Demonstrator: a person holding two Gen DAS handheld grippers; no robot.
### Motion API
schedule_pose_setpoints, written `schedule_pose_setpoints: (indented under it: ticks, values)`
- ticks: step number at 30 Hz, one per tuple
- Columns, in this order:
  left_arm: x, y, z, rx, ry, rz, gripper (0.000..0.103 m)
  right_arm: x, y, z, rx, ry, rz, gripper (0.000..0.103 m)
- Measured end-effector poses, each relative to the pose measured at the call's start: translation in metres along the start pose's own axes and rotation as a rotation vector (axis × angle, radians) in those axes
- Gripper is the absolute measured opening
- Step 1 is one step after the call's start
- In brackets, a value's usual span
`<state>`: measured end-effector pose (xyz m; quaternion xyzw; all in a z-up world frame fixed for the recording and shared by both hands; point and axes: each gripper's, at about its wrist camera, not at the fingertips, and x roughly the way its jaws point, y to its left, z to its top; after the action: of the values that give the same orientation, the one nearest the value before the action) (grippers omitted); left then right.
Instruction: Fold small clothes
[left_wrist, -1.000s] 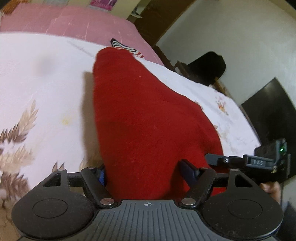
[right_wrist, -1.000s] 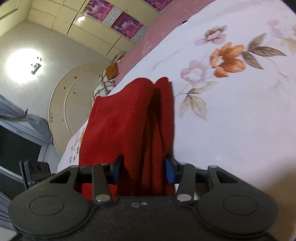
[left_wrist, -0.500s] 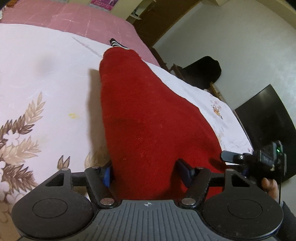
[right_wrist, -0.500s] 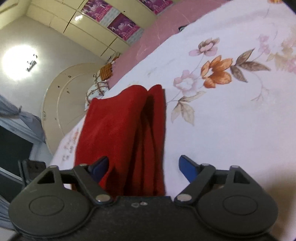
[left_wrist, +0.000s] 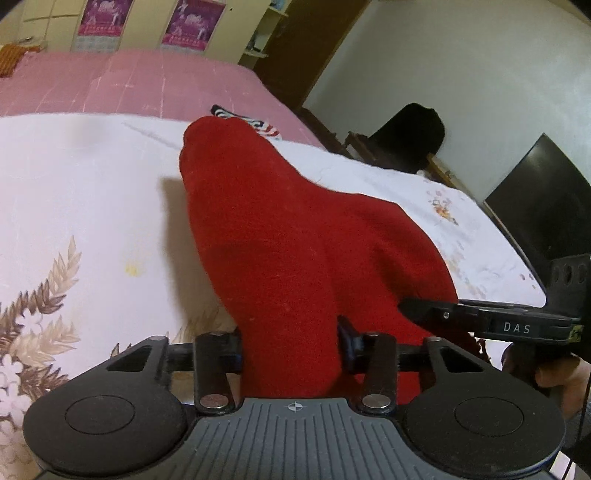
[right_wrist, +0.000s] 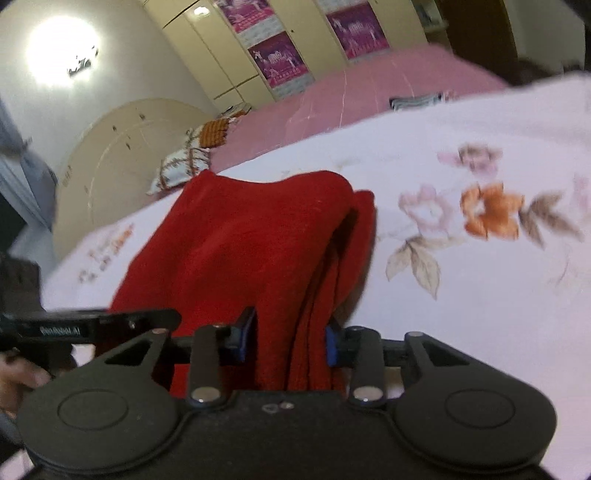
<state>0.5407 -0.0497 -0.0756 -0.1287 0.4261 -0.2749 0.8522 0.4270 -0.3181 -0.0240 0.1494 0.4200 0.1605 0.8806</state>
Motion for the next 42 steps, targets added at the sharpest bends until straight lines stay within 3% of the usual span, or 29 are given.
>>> schedule_pose_setpoints:
  ticks: [6,12,20,27,28,30,31,32,34,39,42]
  values:
    - [-0.039,-0.003,0.003,0.006,-0.044,-0.018,0.042,-0.025,0.025,0.004,-0.027,-0.048,0.022,0.031]
    - [-0.104,0.013,-0.001,0.018,-0.083,0.033,0.042,-0.033,0.065,0.015,-0.069,-0.08,0.068,0.031]
    - [-0.191,0.09,-0.02,-0.039,-0.082,0.154,0.042,0.019,0.152,0.005,-0.115,-0.047,0.178,0.031]
    - [-0.215,0.155,-0.036,-0.105,-0.039,0.255,0.042,0.067,0.215,-0.014,-0.105,0.002,0.229,0.031]
    - [-0.208,0.16,-0.042,-0.116,-0.016,0.263,0.046,0.077,0.217,-0.017,-0.096,0.021,0.223,0.031]
    - [-0.194,0.167,-0.05,-0.117,0.022,0.35,0.068,0.094,0.216,-0.022,-0.101,0.052,0.167,0.031]
    - [-0.191,0.164,-0.055,-0.108,-0.007,0.391,0.082,0.108,0.212,-0.027,-0.108,0.086,0.1,0.034]
    - [-0.192,0.166,-0.06,-0.102,-0.033,0.41,0.087,0.116,0.204,-0.03,-0.094,0.097,0.086,0.04]
    - [-0.193,0.17,-0.065,-0.117,-0.052,0.413,0.087,0.118,0.185,-0.03,-0.031,0.084,0.113,0.045]
    - [-0.21,0.162,-0.071,-0.112,-0.1,0.458,0.086,0.112,0.196,-0.025,-0.107,0.091,0.085,0.046]
    - [-0.231,0.144,-0.084,-0.095,-0.155,0.456,0.086,0.083,0.21,-0.025,-0.148,0.029,0.044,0.036]
